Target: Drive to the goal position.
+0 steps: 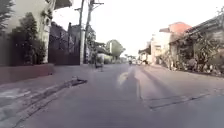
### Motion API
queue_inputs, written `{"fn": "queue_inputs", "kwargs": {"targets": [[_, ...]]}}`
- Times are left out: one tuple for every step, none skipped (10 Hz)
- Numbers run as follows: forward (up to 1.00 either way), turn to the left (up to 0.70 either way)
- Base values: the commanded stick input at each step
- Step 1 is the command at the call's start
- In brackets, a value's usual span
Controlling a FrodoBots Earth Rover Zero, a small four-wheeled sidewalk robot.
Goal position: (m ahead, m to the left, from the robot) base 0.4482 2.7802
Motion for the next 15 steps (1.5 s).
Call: {"fn": "queue_inputs", "kwargs": {"targets": [[1.00, 0.00], [1.00, 0.00], [1.00, 0.00], [1.00, 0.00], [1.00, -0.08], [1.00, -0.40], [1.00, -0.40], [1.00, -0.26], [1.00, -0.07], [1.00, 0.00], [1.00, 0.00], [1.00, 0.00], [1.00, 0.00], [1.00, 0.00], [1.00, 0.00]]}}
